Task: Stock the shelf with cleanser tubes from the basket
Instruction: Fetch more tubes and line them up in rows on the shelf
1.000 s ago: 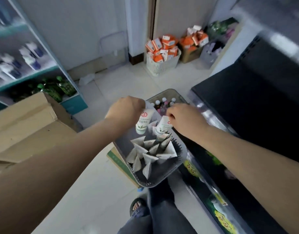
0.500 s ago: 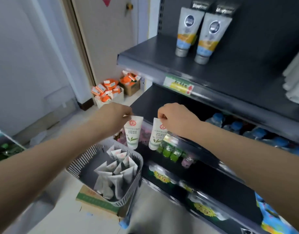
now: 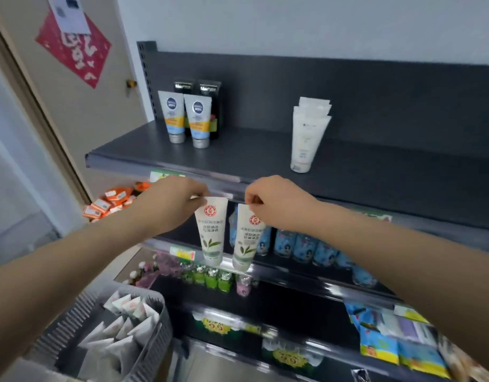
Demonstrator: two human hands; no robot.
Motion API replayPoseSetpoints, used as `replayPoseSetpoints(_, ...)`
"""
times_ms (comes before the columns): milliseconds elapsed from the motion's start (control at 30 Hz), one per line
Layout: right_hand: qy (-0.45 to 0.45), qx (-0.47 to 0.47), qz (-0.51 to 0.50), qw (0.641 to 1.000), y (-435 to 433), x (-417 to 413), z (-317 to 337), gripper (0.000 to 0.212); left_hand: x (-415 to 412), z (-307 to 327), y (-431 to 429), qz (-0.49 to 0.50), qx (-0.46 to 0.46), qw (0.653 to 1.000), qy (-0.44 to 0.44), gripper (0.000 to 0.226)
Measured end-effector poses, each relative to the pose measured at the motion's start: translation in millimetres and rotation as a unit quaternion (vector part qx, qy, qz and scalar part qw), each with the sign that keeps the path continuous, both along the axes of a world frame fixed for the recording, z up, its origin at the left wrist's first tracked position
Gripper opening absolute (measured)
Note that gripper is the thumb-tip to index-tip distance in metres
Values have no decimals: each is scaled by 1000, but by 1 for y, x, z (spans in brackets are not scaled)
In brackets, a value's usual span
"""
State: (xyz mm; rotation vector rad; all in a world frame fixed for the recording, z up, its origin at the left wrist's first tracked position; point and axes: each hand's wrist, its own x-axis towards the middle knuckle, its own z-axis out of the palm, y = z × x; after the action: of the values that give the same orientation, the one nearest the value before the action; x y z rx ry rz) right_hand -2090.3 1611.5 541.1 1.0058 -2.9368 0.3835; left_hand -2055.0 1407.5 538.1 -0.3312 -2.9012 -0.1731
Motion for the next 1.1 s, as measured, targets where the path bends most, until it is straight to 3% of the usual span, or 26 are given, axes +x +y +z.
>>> replayPoseSetpoints(233,20,-55,-35,998,105,2,45,17,-13,42,91,-60,56,997,-6,12)
replayPoseSetpoints(467,53,-69,-98,991,180,-17,91,19,-51,84,163,-113,51,992,24,13)
replayPoseSetpoints(867,76,-73,-160,981,225,-109,135,14,-167,136,214,-174,93,980,24,11)
replayPoseSetpoints(1100,96,-48,-180,978,230,-177,137,15,-242,140,230,-185,71,980,34,16)
